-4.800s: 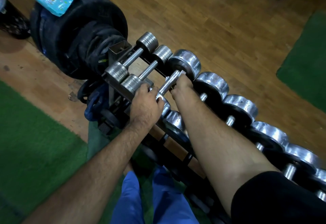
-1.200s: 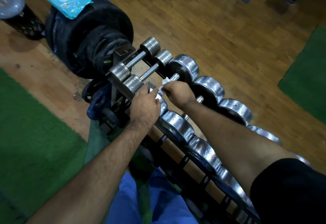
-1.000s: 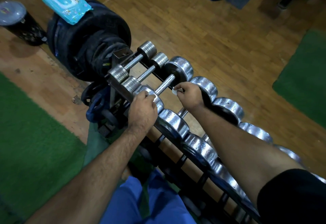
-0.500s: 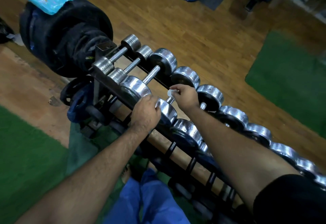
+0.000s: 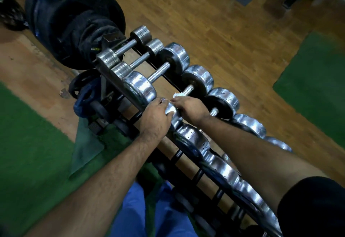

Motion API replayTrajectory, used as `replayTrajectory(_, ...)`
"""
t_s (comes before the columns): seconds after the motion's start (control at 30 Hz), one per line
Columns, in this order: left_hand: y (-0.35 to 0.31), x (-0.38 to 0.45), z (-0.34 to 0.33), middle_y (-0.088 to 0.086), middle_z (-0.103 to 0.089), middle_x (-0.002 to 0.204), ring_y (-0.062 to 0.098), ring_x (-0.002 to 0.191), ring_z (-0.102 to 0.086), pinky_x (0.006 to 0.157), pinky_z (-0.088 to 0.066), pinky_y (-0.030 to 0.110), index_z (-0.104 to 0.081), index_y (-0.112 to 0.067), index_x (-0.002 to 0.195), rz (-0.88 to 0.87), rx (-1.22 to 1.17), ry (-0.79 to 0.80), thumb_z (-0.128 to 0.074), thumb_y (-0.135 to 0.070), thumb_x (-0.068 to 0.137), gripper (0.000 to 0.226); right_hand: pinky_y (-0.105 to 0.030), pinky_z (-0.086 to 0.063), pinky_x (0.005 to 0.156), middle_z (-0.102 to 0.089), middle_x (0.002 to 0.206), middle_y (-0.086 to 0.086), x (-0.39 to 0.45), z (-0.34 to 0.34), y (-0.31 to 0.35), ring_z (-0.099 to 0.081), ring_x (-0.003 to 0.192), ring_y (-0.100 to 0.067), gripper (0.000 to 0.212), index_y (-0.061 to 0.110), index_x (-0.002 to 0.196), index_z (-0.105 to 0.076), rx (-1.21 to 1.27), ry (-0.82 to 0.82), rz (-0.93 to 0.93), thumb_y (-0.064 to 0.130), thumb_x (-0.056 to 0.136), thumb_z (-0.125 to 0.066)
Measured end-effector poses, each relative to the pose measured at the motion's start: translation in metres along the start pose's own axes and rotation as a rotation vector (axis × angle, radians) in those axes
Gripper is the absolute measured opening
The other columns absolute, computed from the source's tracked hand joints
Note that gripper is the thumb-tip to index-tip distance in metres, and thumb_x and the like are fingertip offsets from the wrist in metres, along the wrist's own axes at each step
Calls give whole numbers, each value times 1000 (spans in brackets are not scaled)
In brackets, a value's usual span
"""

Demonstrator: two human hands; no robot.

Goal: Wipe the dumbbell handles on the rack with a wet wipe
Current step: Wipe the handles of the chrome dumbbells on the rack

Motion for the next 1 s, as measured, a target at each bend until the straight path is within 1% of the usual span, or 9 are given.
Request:
replayTrajectory(0.07, -1, -1, 0, 6, -49, 145, 22, 132, -45, 104, -41, 34, -55, -13, 138, 22, 5, -1, -62, -37, 93, 52, -33, -51, 97, -68, 127, 0, 1, -3, -6, -62, 119, -20, 44, 21, 125, -68, -24, 34, 87, 5, 86, -61)
replayTrajectory(0.13, -1, -2, -1, 5, -47, 147, 22, 133, -45, 105, -41, 35, -54, -13, 139, 39, 12, -2, -61, -36, 93, 52, -33, -48, 101, -66, 130, -2, 6, -3, -23, -60, 122, -22, 41, 21, 124, -69, -83, 49, 84, 5, 88, -57)
replayTrajectory(0.27, -7, -2, 0, 5, -46, 148, 22, 135, -43, 107, -41, 35, -53, -12, 140, 67, 28, 5, -62, -33, 93, 52, -32, -48, 92, -68, 122, 2, 20, 0, -45, -59, 116, -22, 36, 22, 120, -70, -78, 8, -113, 13, 89, -54)
replayTrajectory(0.37, -9, -1, 1, 5, -49, 145, 22, 133, -46, 106, -42, 35, -55, -12, 137, 86, 31, 2, -64, -32, 92, 51, -30, -50, 82, -71, 110, 3, 14, -14, -16, -64, 104, -20, 31, 24, 114, -70, 0, 91, -15, 19, 86, -58)
replayTrajectory(0.43, -10, -1, 1, 5, -49, 145, 22, 132, -46, 105, -42, 35, -55, -12, 136, 109, 36, 12, -64, -31, 92, 49, -31, -53, 84, -72, 112, 3, 11, -6, -23, -66, 104, -20, 30, 24, 114, -72, 46, 80, 2, 19, 87, -60)
replayTrajectory(0.57, -16, 2, 1, 5, -53, 136, 24, 121, -53, 93, -51, 40, -58, -11, 128, 142, 90, 29, -63, -32, 92, 42, -32, -51, 86, -72, 113, 3, 26, 9, -61, -65, 106, -22, 26, 28, 115, -72, -13, 19, -228, 26, 93, -57)
replayTrajectory(0.73, -21, 4, 1, 6, -53, 132, 25, 117, -54, 87, -51, 39, -60, -12, 122, 164, 117, 29, -63, -29, 90, 37, -28, -50, 81, -73, 107, 7, 22, -10, -18, -66, 100, -18, 26, 28, 111, -71, -31, 137, -33, 22, 88, -61)
replayTrajectory(0.9, -32, 8, -4, 7, -52, 136, 23, 123, -49, 95, -48, 35, -59, -13, 130, 60, 141, 14, -64, -20, 86, 45, -34, -53, 79, -74, 104, 1, 32, 9, -68, -66, 100, -24, 23, 25, 104, -75, -49, -8, -250, 27, 90, -57)
replayTrajectory(1.0, -33, 9, -4, 4, -56, 129, 20, 119, -49, 92, -50, 34, -62, -17, 126, 66, 106, 7, -64, -18, 83, 43, -32, -52, 72, -71, 97, 2, 33, -12, -35, -64, 94, -22, 21, 25, 95, -72, -100, 78, -171, 19, 86, -55)
Point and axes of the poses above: each hand's wrist, its own x-axis towards the middle knuckle, its own z-axis out of the back of the hand, y = z × x, the point moved 6 cm from there along x, towards the middle knuckle
